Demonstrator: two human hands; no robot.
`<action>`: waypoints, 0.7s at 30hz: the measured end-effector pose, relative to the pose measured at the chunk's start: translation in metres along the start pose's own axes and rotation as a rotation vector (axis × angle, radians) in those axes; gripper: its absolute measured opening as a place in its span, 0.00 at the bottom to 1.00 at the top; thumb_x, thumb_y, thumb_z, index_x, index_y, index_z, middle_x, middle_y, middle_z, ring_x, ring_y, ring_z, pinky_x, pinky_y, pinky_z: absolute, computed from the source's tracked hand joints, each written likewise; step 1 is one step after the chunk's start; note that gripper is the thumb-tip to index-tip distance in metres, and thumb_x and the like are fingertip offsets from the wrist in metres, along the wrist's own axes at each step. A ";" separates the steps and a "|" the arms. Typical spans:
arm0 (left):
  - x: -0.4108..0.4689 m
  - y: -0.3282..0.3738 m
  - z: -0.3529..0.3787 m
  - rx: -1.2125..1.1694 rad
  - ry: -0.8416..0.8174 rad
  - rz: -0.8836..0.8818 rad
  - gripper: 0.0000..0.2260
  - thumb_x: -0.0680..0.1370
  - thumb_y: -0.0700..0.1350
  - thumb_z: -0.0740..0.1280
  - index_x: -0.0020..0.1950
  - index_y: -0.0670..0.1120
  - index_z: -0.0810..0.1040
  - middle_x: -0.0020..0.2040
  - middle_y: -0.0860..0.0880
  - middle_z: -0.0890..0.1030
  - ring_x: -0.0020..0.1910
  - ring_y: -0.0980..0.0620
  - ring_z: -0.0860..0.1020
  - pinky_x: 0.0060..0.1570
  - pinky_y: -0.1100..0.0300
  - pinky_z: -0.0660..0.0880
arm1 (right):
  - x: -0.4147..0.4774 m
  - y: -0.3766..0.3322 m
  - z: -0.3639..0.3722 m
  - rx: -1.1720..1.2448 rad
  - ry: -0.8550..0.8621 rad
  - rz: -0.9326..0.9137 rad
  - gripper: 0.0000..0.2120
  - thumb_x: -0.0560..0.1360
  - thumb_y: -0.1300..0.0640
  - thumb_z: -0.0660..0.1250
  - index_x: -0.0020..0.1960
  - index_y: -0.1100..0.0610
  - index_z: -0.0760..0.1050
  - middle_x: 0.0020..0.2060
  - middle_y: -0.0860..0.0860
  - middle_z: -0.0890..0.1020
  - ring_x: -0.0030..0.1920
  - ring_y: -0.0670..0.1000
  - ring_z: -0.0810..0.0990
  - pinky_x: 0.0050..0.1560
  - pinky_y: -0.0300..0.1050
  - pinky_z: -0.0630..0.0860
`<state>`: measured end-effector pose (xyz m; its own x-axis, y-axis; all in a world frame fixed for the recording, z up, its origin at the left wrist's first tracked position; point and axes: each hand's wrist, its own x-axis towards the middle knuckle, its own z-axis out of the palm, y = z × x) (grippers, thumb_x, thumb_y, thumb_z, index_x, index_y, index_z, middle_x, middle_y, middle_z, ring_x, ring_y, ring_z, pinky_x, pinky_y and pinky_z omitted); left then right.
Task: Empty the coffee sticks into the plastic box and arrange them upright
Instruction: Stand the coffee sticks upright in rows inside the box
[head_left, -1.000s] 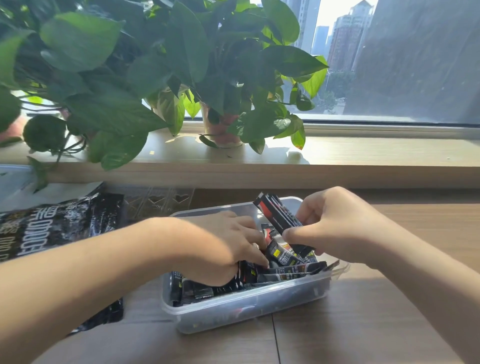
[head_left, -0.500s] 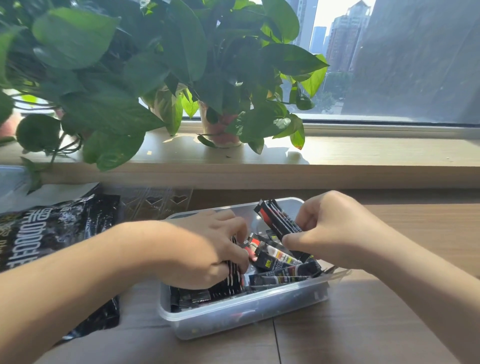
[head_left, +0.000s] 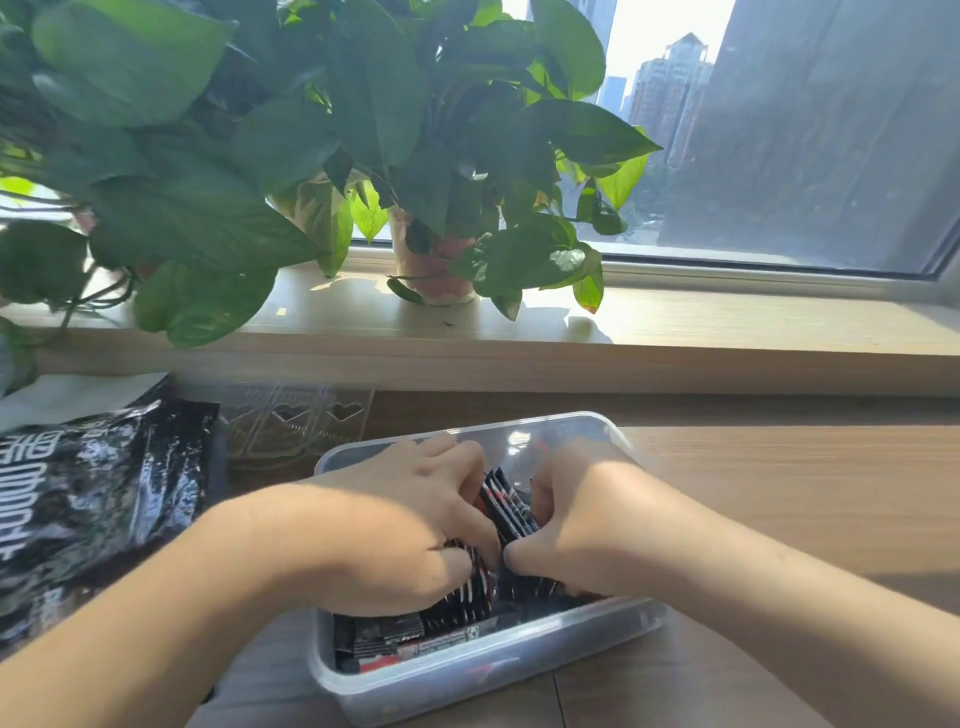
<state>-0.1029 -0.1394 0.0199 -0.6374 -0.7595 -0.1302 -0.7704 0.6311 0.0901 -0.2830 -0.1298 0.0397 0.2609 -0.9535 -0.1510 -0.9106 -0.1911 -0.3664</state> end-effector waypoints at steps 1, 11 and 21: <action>0.001 -0.002 0.000 -0.038 -0.003 0.001 0.25 0.68 0.55 0.51 0.61 0.70 0.74 0.49 0.56 0.62 0.52 0.58 0.62 0.54 0.62 0.63 | 0.001 -0.001 0.001 -0.011 -0.006 -0.004 0.12 0.67 0.51 0.75 0.35 0.55 0.74 0.27 0.50 0.74 0.30 0.51 0.72 0.31 0.42 0.68; -0.010 -0.007 0.000 -0.289 0.176 0.053 0.21 0.68 0.51 0.58 0.58 0.61 0.81 0.48 0.64 0.75 0.52 0.71 0.69 0.50 0.73 0.66 | 0.008 0.006 0.004 0.073 -0.115 0.047 0.24 0.64 0.42 0.81 0.47 0.58 0.78 0.37 0.55 0.88 0.32 0.48 0.87 0.31 0.39 0.73; -0.014 -0.002 0.001 -0.234 0.108 0.077 0.26 0.72 0.45 0.60 0.67 0.66 0.74 0.70 0.72 0.68 0.67 0.70 0.64 0.58 0.80 0.59 | 0.004 0.002 -0.006 0.101 -0.182 0.043 0.16 0.72 0.42 0.74 0.47 0.55 0.83 0.35 0.53 0.88 0.34 0.46 0.87 0.39 0.40 0.82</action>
<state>-0.0918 -0.1296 0.0202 -0.6826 -0.7308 -0.0088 -0.6936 0.6440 0.3227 -0.2853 -0.1351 0.0440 0.2839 -0.9009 -0.3283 -0.8879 -0.1177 -0.4448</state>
